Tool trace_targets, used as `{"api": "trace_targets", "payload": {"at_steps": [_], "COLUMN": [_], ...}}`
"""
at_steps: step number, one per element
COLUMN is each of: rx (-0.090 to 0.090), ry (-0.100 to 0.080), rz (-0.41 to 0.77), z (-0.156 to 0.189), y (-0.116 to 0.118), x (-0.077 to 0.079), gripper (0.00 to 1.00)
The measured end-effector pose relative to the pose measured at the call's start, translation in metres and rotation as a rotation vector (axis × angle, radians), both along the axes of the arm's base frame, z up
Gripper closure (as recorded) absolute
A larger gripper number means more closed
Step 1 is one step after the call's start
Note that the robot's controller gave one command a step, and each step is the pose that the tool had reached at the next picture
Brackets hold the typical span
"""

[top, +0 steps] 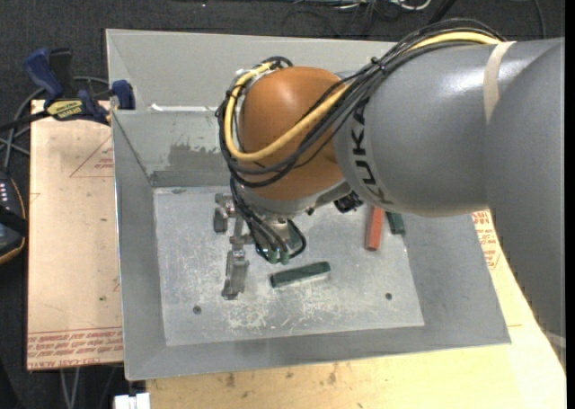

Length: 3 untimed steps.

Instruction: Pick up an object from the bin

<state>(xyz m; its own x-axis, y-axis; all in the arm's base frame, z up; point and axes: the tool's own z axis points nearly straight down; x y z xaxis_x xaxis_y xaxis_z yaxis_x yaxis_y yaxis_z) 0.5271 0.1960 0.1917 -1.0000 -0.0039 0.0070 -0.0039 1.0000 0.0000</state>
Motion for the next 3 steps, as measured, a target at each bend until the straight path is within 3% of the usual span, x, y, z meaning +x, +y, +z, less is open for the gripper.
{"api": "trace_targets", "payload": {"at_steps": [1,2,3], "rx": [0.000,-0.001,-0.002], "ry": [-0.006,-0.011,-0.006], "rz": [-0.007,0.190,0.127], "z": [-0.107,-0.097,-0.119], "y": [-0.034,-0.098,-0.163], "x": [-0.050,-0.003,0.002], "gripper": [0.00,0.00,0.00]}}
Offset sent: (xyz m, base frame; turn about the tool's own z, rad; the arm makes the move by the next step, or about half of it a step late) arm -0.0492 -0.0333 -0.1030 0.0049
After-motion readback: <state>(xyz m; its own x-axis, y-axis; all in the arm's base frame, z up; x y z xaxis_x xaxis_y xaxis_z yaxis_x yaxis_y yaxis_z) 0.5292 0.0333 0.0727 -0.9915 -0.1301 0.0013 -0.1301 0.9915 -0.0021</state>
